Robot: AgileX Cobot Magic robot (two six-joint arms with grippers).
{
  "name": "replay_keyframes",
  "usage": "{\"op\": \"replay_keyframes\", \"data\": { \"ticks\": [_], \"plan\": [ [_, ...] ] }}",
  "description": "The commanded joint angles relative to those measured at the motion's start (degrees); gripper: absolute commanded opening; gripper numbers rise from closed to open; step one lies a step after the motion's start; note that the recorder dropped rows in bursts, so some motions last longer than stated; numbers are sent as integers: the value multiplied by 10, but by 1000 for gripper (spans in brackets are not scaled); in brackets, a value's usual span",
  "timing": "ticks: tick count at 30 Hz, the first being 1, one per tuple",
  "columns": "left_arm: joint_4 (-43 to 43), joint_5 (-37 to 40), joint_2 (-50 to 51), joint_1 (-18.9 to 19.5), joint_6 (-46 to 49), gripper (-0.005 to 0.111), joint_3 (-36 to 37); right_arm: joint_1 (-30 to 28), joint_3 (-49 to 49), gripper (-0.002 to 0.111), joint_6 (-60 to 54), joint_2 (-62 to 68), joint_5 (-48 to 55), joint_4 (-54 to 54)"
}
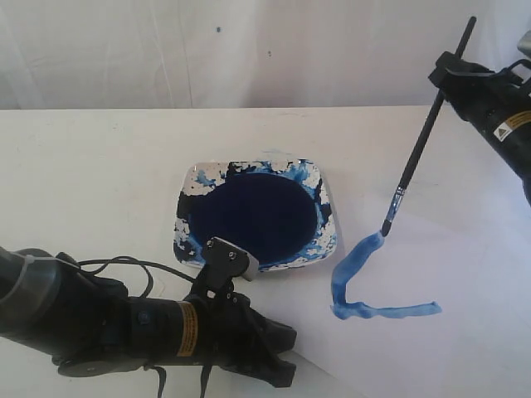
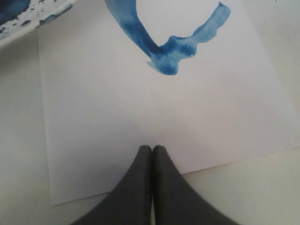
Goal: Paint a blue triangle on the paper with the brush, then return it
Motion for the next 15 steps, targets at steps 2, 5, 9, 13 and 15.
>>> {"op": "replay_keyframes", "data": {
  "ticks": [2, 5, 9, 13, 15],
  "plan": [
    [30, 52, 5, -3, -2, 0, 7, -3, -1, 0, -34, 12, -30, 29],
    [30, 52, 5, -3, -2, 0, 7, -3, -1, 0, -34, 17, -30, 29],
    [30, 52, 5, -3, -2, 0, 7, -3, -1, 0, -34, 21, -28, 29],
    [30, 52, 5, -3, -2, 0, 7, -3, -1, 0, -34, 21, -25, 27],
    [30, 52, 5, -3, -2, 0, 7, -3, -1, 0, -34, 21, -25, 26]
  ]
}}
